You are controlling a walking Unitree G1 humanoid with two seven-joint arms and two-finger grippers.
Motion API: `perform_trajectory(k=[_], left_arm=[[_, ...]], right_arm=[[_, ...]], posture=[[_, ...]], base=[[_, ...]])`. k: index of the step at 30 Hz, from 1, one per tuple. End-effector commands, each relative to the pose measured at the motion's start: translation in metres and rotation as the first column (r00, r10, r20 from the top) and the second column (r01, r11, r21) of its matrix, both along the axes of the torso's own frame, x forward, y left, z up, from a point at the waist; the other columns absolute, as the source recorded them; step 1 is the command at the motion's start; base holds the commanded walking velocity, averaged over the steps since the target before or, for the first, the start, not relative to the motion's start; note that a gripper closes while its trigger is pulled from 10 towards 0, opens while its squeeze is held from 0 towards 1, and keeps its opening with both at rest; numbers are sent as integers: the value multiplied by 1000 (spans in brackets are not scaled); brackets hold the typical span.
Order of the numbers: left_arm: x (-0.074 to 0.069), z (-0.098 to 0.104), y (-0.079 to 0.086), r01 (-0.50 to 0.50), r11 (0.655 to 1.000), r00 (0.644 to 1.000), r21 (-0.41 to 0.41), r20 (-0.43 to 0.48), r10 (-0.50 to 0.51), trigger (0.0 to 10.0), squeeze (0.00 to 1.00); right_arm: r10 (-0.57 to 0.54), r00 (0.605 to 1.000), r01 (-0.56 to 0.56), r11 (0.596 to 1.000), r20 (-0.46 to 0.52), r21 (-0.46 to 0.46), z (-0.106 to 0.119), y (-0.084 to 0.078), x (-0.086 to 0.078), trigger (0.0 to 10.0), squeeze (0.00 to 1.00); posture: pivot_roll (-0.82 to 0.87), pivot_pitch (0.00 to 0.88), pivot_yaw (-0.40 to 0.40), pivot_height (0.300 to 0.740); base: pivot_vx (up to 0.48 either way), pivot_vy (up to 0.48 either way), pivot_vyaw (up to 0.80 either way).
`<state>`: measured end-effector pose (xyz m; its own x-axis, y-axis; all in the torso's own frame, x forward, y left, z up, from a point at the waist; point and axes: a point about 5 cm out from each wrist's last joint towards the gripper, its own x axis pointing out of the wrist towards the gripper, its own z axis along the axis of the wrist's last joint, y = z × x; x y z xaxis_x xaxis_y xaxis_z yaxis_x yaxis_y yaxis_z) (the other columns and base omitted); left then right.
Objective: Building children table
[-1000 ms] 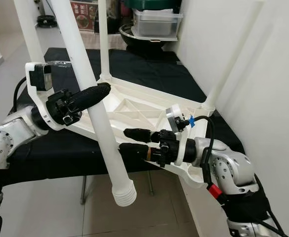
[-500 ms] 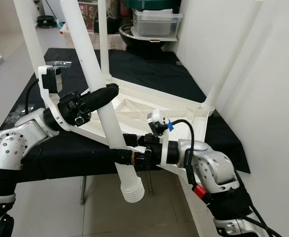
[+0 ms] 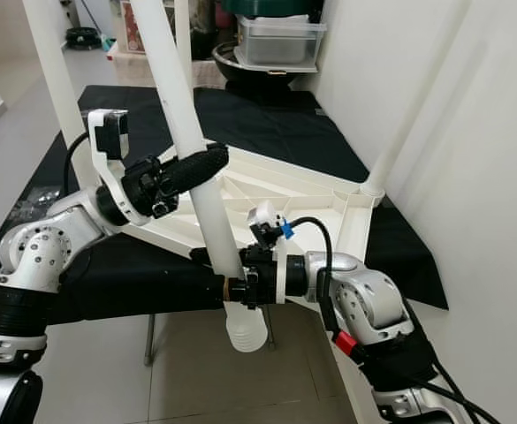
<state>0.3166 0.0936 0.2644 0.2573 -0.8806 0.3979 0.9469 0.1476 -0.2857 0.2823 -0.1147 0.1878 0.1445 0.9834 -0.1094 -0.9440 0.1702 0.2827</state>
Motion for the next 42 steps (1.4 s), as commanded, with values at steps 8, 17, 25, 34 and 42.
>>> perform_trajectory(k=[8, 17, 25, 34, 42], left_arm=[[2, 0, -11, 28, 1000, 999, -3, 21, -28, 10000, 0], [4, 0, -11, 16, 1000, 1000, -8, 24, -15, 10000, 0], [6, 1, -11, 7, 1000, 1000, -11, 31, -6, 10000, 0], [9, 2, -10, -10, 1000, 999, -12, 35, 10, 10000, 0], [11, 3, -8, -28, 1000, 999, -13, 37, 29, 10000, 0]], right_arm=[[20, 1000, -19, 999, 21, -34, 7, 9, 5, 10000, 0], [-6, 1000, 6, 999, 8, -45, 8, 15, 12, 10000, 0], [-24, 1000, 24, 998, -5, -58, 7, 19, 15, 10000, 0], [-22, 1000, 22, 999, 8, -43, 10, 24, 18, 9647, 0], [-28, 1000, 28, 1000, 2, -5, 14, 26, 19, 0, 0]], posture=[[15, 0, -66, 740], [8, 0, -62, 740], [9, 0, -60, 740], [10, 0, -64, 740], [11, 0, -64, 740]], base=[[0, 0, 0], [0, 0, 0], [0, 0, 0], [0, 0, 0], [0, 0, 0]])
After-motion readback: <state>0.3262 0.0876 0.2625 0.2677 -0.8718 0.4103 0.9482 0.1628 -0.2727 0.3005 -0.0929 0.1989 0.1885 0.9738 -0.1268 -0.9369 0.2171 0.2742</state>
